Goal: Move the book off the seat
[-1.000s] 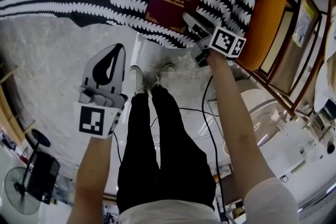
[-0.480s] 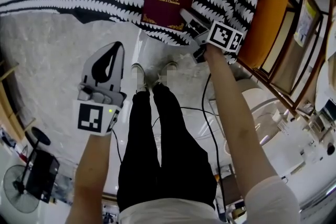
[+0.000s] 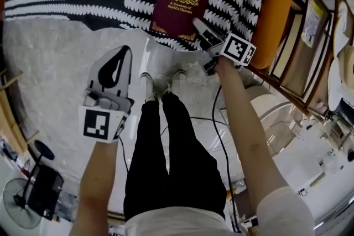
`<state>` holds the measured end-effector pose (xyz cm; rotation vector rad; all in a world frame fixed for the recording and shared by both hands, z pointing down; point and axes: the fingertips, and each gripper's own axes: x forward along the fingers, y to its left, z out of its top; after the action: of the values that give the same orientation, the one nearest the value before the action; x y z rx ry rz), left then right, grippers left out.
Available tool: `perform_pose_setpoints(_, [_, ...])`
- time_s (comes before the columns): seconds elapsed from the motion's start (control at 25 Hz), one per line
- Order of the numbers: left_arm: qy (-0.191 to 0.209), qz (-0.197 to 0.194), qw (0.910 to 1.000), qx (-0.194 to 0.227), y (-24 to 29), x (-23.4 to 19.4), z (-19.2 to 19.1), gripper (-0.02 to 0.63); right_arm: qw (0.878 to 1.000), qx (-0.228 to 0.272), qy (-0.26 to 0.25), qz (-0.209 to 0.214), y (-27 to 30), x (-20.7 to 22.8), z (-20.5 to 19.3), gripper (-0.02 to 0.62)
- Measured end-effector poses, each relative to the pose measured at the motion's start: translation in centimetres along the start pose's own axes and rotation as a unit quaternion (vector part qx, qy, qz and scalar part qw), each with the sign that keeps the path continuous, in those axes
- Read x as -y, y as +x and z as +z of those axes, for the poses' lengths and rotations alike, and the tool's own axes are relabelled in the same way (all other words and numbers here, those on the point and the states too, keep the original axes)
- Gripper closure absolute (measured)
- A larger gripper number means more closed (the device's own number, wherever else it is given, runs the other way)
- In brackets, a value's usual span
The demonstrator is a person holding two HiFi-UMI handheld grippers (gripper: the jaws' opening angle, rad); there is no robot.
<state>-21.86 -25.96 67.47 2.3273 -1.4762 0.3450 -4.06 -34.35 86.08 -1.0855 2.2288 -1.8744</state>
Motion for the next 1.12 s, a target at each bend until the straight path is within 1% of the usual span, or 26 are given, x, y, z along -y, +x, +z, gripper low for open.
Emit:
perform_pose_setpoints(0.2, [0.007, 0.0, 1.0, 0.002, -2.1, -0.3, 1.3, 0.59, 1.0, 0.016, -0.002, 0.01, -1.2, -3.0, 0.0, 0.371])
perform_pose_setpoints(0.36, [0.007, 0.001, 0.9998, 0.017, -3.7, -0.2, 2.9, 0.591, 0.999, 0.035, -0.001, 0.02, -2.8, -6.1, 0.4, 0.371])
perform_pose_setpoints(0.44, [0.008, 0.001, 0.9996, 0.026, -4.8, 0.2, 4.0, 0.591, 0.999, 0.042, 0.0, 0.021, -3.9, -8.1, 0.6, 0.371])
perform_pose_setpoints(0.64, [0.01, -0.006, 0.9989, 0.044, -7.9, 0.7, 7.1, 0.589, 0.996, 0.067, 0.001, 0.057, -6.6, -14.3, 0.6, 0.371])
perform_pose_setpoints(0.76, [0.017, -0.01, 0.9985, 0.051, -9.2, 0.8, 8.6, 0.589, 0.995, 0.08, -0.002, 0.064, -8.0, -17.1, 0.6, 0.371])
perform_pose_setpoints(0.88, [0.023, -0.014, 0.9975, 0.066, -10.6, 0.7, 10.7, 0.59, 0.991, 0.106, 0.002, 0.076, -9.7, -20.5, 1.0, 0.371])
perform_pose_setpoints(0.96, [0.022, -0.014, 0.9969, 0.074, -11.6, 0.7, 11.9, 0.589, 0.99, 0.118, 0.003, 0.08, -11.1, -22.4, 0.7, 0.371])
perform_pose_setpoints(1.12, [0.028, -0.019, 0.9961, 0.082, -13.7, 1.1, 14.1, 0.589, 0.989, 0.124, -0.008, 0.075, -13.9, -25.6, -0.4, 0.371])
